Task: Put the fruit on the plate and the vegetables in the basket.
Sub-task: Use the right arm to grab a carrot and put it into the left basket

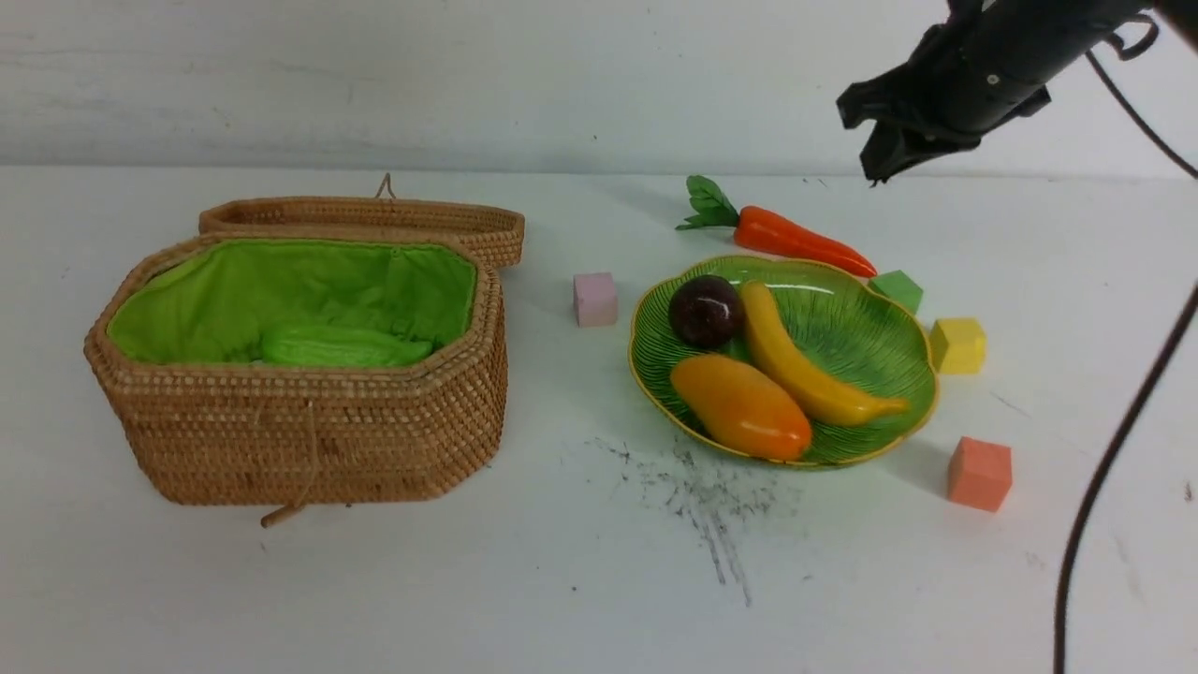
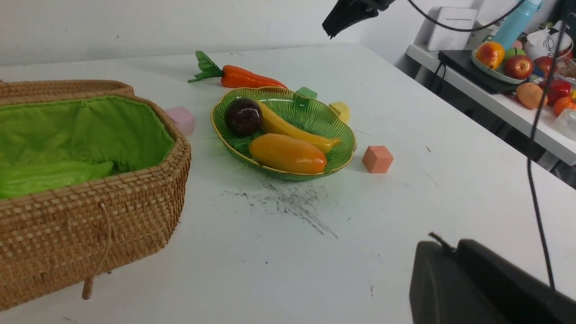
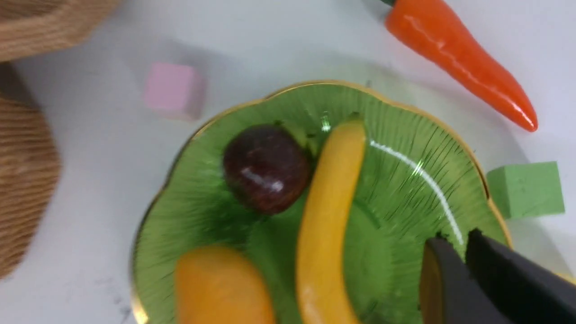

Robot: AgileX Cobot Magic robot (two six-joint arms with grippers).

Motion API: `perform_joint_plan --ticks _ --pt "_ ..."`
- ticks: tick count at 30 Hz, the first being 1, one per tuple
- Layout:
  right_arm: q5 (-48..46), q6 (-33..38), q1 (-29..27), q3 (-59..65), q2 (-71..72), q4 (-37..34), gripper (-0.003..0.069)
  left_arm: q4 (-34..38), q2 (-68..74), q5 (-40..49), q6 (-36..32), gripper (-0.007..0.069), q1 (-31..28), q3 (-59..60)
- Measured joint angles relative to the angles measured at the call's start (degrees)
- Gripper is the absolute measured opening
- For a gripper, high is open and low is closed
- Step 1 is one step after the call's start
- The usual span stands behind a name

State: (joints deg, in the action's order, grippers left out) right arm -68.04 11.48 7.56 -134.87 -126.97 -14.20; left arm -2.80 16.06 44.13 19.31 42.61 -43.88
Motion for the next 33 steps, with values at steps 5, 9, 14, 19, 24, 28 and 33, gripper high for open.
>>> perform_joint_plan --ticks 5,9,14,19,24,28,33 --pt "2.6 1.1 -0.8 -10.7 -11.1 0.2 0.0350 0.0 0.0 -0.6 0.0 0.0044 0.0 0.0" --pt "11.1 1.5 -0.8 -12.2 -15.7 0.1 0.0505 -1.2 0.0 -2.9 0.0 0.0047 0.0 0.0" --pt "20.3 1.7 -0.8 -12.4 -19.1 0.2 0.0569 -2.1 0.0 -4.7 0.0 0.0050 0.0 0.0" --pt "27.5 4.9 -0.8 -12.5 -22.3 0.4 0.0568 -2.4 0.0 -4.8 0.0 0.0050 0.0 0.0" --pt "29.1 7.8 -0.8 -12.5 -24.3 0.4 0.0560 -2.5 0.0 -4.8 0.0 0.0052 0.0 0.0" --pt "29.8 9.0 -0.8 -12.6 -25.2 0.4 0.0559 -2.5 0.0 -4.8 0.0 0.0057 0.0 0.0" --pt "31.6 9.4 -0.8 -12.7 -26.5 0.4 0.0559 -2.5 0.1 -4.8 0.0 0.0059 0.0 0.0"
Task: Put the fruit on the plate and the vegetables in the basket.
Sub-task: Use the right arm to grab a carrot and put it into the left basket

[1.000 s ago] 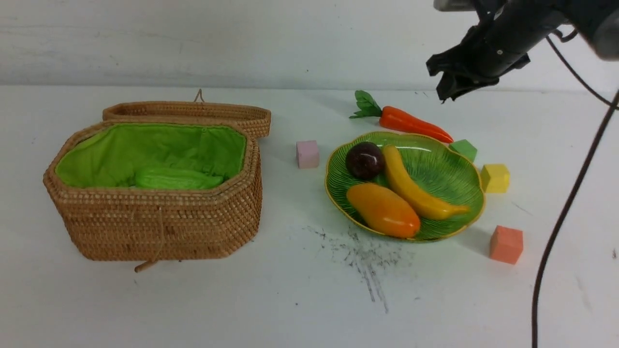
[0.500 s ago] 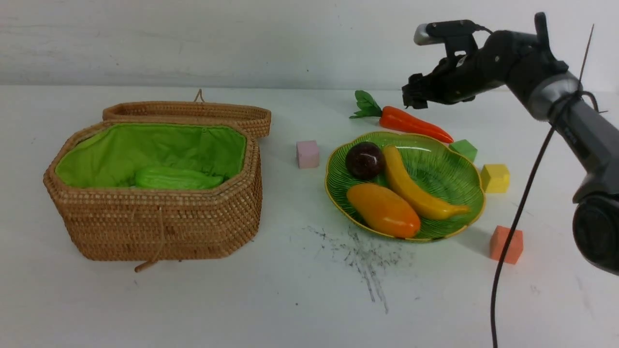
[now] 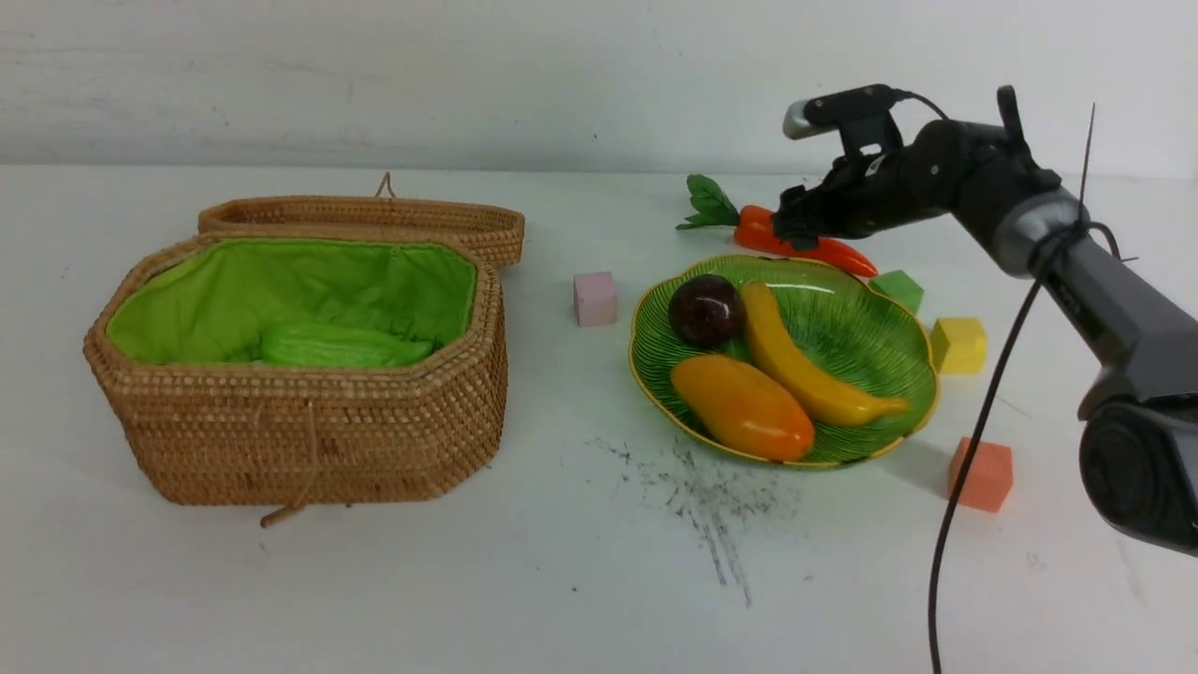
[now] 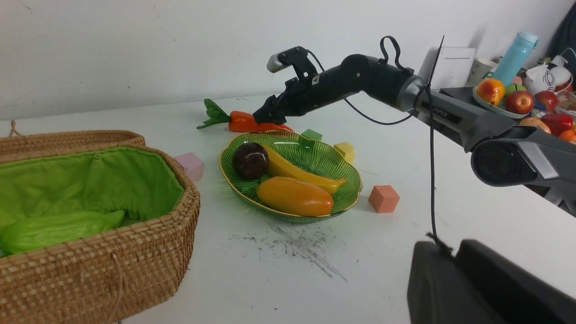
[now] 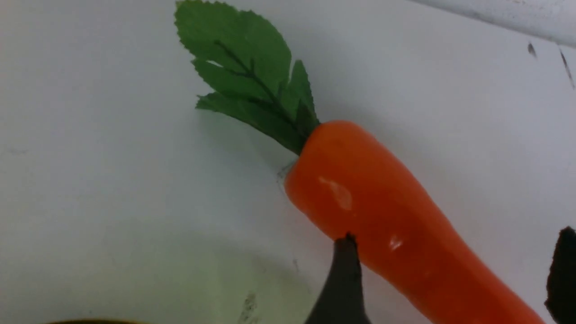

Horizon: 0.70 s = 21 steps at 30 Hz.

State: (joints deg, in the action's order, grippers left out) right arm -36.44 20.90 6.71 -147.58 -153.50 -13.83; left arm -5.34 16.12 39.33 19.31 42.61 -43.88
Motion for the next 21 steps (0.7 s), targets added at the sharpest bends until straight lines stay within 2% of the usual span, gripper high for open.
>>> perform_joint_plan --ticks 7,15,21 --pt "1.6 -0.8 -0.2 0.0 -1.5 -0.2 0.0557 0.0 0.0 0.0 0.0 0.0062 0.0 0.0" --pt "1.5 -2.3 -1.3 0.0 -1.7 -0.2 0.0503 0.0 0.0 0.0 0.0 0.0064 0.0 0.0" --pt "0.8 -5.8 -2.0 0.0 -1.9 -0.2 0.0491 0.0 0.0 0.0 0.0 0.0064 0.0 0.0"
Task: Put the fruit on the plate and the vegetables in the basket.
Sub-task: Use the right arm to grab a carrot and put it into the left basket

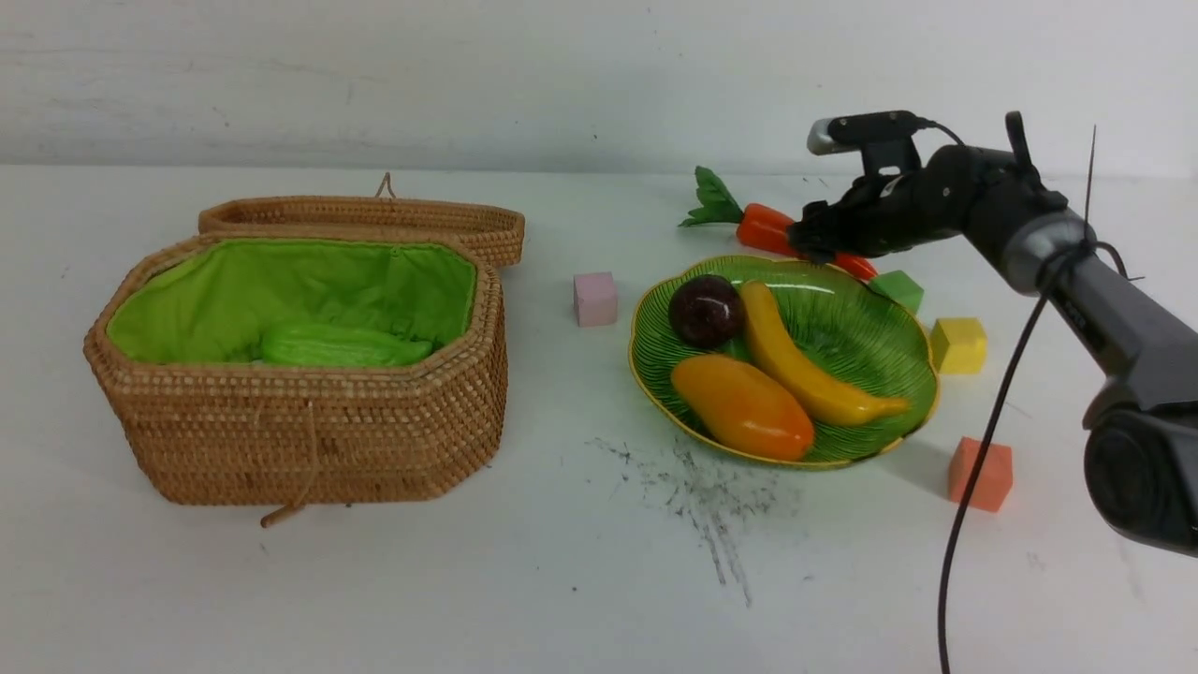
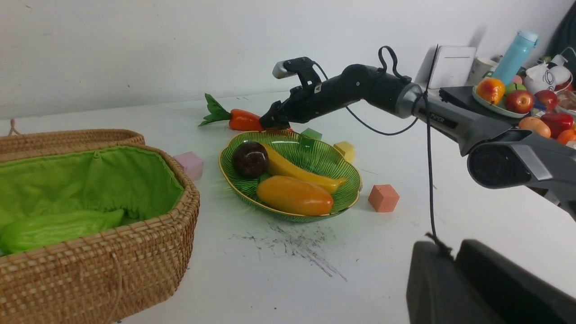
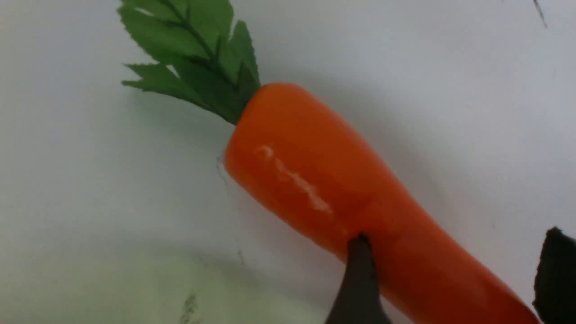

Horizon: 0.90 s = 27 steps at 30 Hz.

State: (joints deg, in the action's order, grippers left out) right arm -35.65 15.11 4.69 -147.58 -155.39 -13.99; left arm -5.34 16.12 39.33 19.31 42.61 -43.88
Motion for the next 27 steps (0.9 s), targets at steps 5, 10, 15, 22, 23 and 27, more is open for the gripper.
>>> perform_joint_plan --ticks 5,10,15,22,23,27 --pt "1.2 -1.2 -0.2 0.0 0.0 0.0 0.0491 0.0 0.0 0.0 0.0 0.0064 0.0 0.0" --pt "4.0 -1.5 -0.2 0.0 -0.1 0.0 0.0491 0.0 0.0 0.0 0.1 0.0069 0.0 0.0" --pt "4.5 -1.6 -0.2 0.0 -1.3 0.0 0.0491 0.0 0.0 0.0 0.1 0.0071 0.0 0.0" --pt "4.7 -1.8 -0.2 0.0 -2.1 -0.2 0.0491 0.0 0.0 0.0 0.1 0.0071 0.0 0.0" --pt "4.7 -1.8 -0.2 0.0 -2.1 -0.2 0.0491 0.0 0.0 0.0 0.1 0.0071 0.0 0.0" --pt "4.7 -1.8 -0.2 0.0 -2.1 -0.2 0.0477 0.0 0.0 0.0 0.2 0.0071 0.0 0.0"
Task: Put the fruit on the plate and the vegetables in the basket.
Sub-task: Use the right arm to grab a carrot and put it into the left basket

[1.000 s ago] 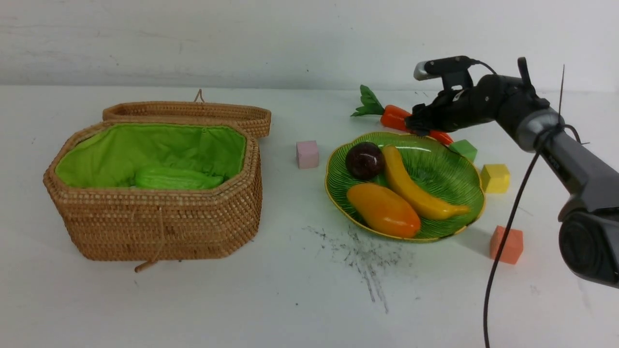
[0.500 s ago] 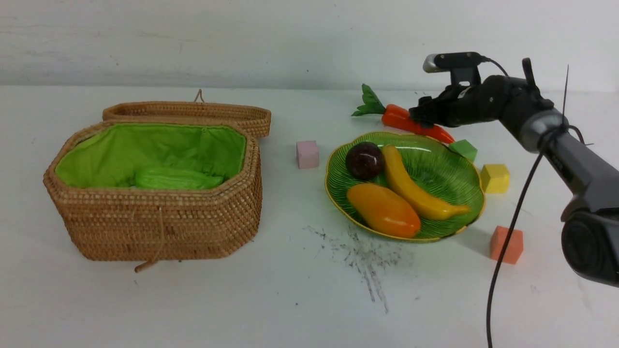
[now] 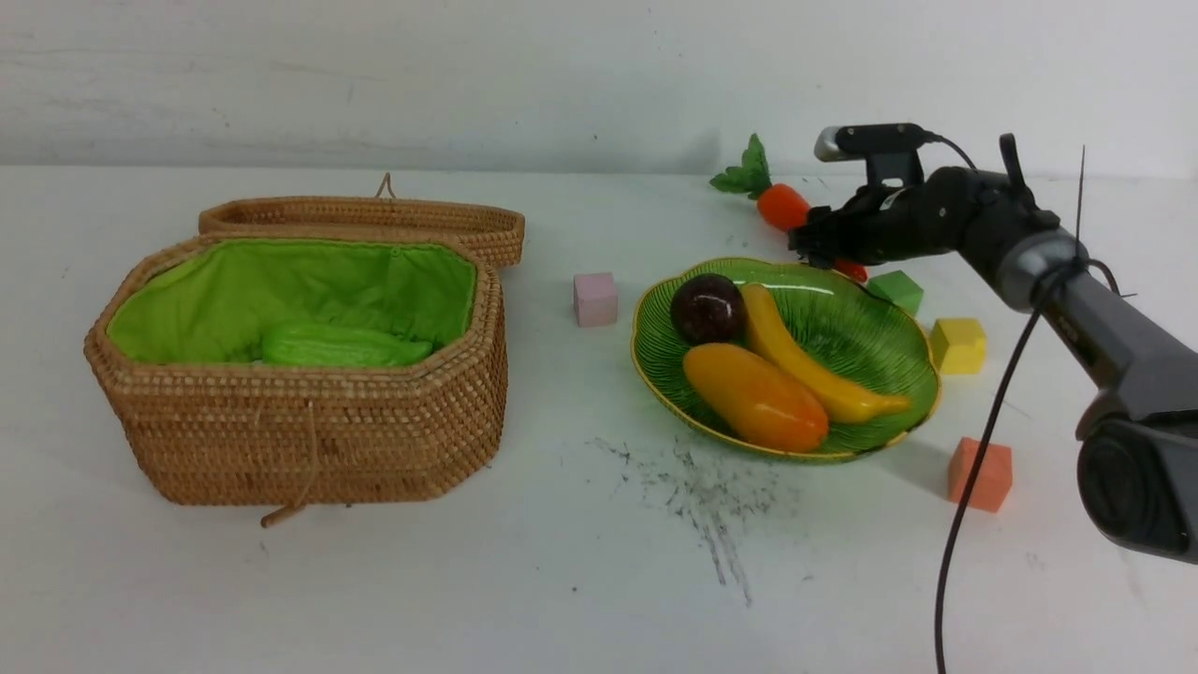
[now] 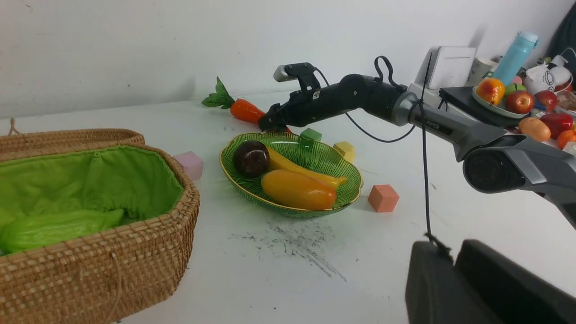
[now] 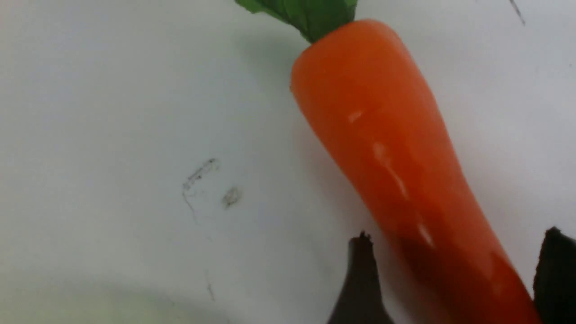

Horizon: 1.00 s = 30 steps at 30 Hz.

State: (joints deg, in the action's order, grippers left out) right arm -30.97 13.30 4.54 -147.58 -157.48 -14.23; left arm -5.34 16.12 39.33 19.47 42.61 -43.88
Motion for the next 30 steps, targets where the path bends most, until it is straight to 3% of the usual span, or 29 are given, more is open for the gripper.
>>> perform_joint_plan --ticks 3,12,23,30 --pt "0.0 0.0 0.0 0.0 0.0 0.0 0.0446 0.0 0.0 0.0 0.0 0.0073 0.0 0.0" --pt "0.3 0.0 0.0 0.0 0.0 0.0 0.0256 0.0 0.0 0.0 0.0 0.0078 0.0 0.0" --pt "0.4 -0.2 -0.1 0.0 -0.1 0.2 0.0253 0.0 0.0 0.0 0.0 0.0078 0.0 0.0" --pt "-0.2 -4.6 -0.1 0.0 0.9 0.2 0.0253 0.0 0.0 0.0 0.0 0.0081 0.0 0.0"
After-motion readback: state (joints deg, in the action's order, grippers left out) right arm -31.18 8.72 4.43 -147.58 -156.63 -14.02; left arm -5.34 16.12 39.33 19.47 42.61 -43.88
